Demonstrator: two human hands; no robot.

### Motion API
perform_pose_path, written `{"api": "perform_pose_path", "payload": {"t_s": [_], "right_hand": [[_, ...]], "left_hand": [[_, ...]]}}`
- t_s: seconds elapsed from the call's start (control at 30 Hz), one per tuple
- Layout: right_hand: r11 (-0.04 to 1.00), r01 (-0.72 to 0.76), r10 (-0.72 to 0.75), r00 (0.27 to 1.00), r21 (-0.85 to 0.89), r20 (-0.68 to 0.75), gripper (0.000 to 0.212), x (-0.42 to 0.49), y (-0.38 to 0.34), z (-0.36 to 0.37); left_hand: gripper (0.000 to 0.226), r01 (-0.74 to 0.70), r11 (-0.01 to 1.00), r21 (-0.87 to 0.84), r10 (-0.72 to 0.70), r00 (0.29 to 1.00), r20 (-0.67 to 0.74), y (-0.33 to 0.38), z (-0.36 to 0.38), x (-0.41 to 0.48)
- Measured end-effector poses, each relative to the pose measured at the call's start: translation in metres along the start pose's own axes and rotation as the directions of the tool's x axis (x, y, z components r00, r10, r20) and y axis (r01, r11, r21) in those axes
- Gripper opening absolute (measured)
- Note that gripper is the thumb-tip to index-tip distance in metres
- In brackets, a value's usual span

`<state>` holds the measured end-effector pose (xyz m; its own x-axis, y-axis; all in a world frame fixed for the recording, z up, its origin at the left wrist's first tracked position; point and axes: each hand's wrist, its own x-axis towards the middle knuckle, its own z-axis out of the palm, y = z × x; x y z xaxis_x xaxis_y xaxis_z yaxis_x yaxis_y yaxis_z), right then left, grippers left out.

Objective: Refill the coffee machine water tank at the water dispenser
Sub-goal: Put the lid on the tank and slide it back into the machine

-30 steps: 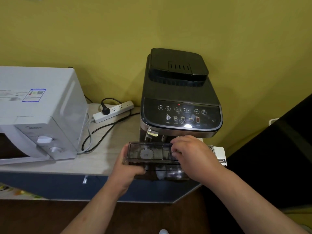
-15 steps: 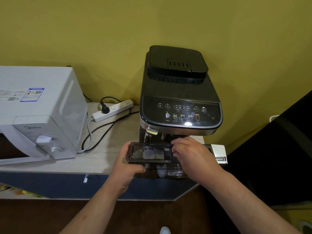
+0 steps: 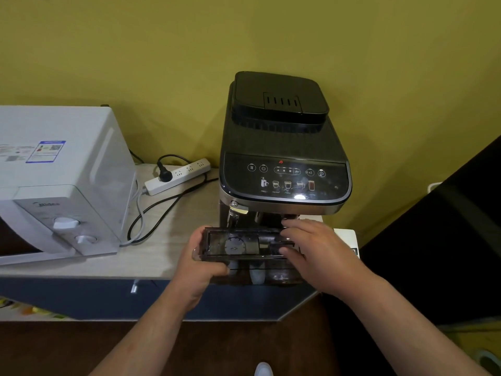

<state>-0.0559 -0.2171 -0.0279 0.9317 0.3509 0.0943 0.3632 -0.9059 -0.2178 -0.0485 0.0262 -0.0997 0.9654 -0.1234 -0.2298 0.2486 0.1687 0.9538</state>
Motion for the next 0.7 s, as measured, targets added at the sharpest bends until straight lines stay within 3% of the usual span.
{"api": "perform_pose_path", "payload": {"t_s": [0.13,0.27,0.57,0.7], "right_hand": [[0.996,-0.060,0.065,0.995,-0.064,0.080,0.056,-0.014,0.023,-0.013],[0.995,-0.098,0.097,0.985,0.004,0.141,0.075,-0.012,0.034,-0.020],[0.982,-0.155,0.137,0.978,0.109,0.156,0.069,-0.009,0.037,-0.015],[0.989,-0.120,0.103,0.978,0.086,0.182,0.082,-0.009,0.042,-0.013]], "left_hand": [[0.067,0.006,1.000,0.027,-0.007,0.999,0.040,0.006,-0.003,-0.002],[0.069,0.014,0.999,0.043,-0.016,0.999,0.049,0.008,-0.005,-0.002],[0.073,0.008,0.999,0.049,-0.009,0.999,0.034,0.003,-0.006,0.001],[0.073,0.006,0.999,0.051,-0.008,1.000,0.023,0.002,-0.007,0.002]]}}
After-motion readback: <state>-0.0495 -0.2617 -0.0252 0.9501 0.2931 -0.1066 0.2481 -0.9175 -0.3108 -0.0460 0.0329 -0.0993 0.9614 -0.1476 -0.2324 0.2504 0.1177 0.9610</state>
